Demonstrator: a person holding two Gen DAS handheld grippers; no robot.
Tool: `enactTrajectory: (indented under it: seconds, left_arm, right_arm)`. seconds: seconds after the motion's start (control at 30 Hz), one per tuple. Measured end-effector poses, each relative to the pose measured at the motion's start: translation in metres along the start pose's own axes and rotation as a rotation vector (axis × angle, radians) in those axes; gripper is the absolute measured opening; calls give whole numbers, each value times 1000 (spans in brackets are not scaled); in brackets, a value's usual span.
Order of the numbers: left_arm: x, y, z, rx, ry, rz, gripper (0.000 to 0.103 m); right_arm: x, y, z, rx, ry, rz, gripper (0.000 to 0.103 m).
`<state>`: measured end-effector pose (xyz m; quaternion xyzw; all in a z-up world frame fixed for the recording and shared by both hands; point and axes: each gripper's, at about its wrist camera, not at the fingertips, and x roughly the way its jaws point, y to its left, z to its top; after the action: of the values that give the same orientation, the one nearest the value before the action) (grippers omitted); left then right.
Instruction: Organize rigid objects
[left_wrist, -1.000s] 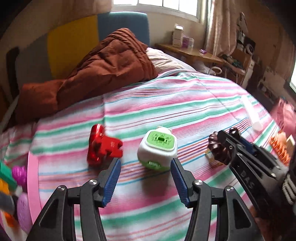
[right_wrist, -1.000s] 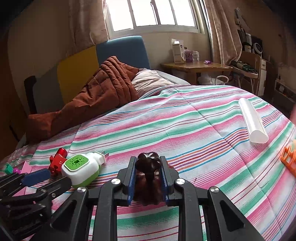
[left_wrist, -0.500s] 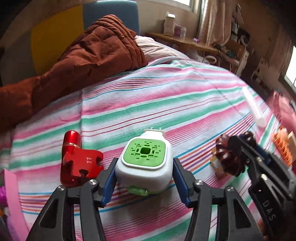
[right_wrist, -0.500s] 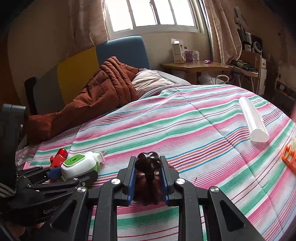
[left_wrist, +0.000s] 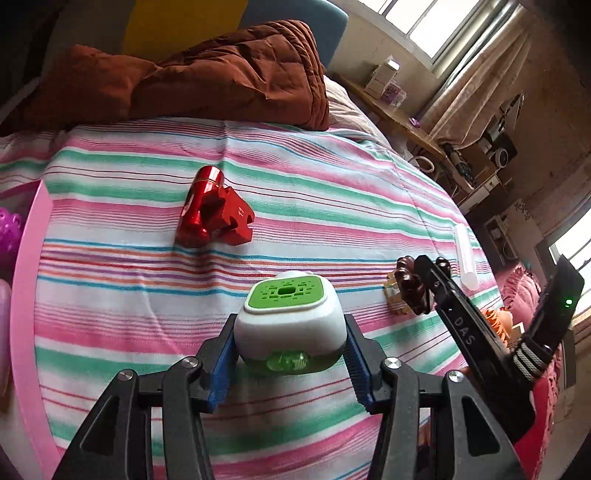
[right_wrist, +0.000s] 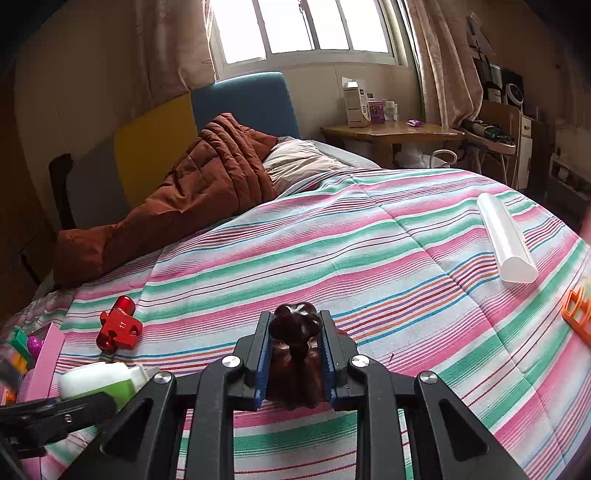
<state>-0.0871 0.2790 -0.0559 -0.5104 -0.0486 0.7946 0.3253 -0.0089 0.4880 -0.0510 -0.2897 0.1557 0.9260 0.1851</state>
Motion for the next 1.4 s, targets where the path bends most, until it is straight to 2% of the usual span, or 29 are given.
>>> enactTrajectory:
  seconds: [0.13, 0.23, 0.37, 0.53, 0.63, 0.7, 0.87, 1.03, 1.13, 1.27, 1.33, 1.4]
  left_arm:
    - [-15, 13, -10, -116, 2, -90, 53]
    - [-15, 27, -9, -199, 2, -109, 53]
    - [-19, 43, 2, -282, -15, -73, 53]
    - [-28, 53, 15, -297, -43, -31, 55]
    - [-33, 53, 20, -275, -71, -34, 54]
    - [-33, 46, 24, -228, -64, -18, 54]
    - [-30, 36, 31, -184, -53, -5, 53]
    - [-36, 6, 35, -73, -54, -45, 53]
    - [-44, 2, 34, -107, -18, -93, 53]
    - [-39, 23, 20, -302, 118, -159, 53]
    - [-28, 33, 10, -366, 176, -157, 53]
    - [-19, 37, 6, -361, 197, -103, 54]
  right_arm:
    - [0, 0, 0, -2, -1, -2, 24]
    - [-1, -1, 0, 5, -2, 2, 24]
    - [-1, -2, 0, 6, -2, 5, 24]
    - [-1, -2, -1, 1, -1, 2, 24]
    - [-1, -2, -1, 0, -1, 2, 24]
    - [-1, -2, -1, 0, -1, 2, 24]
    - [-2, -3, -1, 0, -1, 3, 24]
    - [-1, -1, 0, 1, 0, 5, 24]
    - [-1, -1, 0, 3, 0, 7, 24]
    - [0, -1, 0, 5, 1, 7, 24]
    - [0, -1, 0, 3, 1, 6, 24]
    - [0, -1, -1, 5, 0, 8, 24]
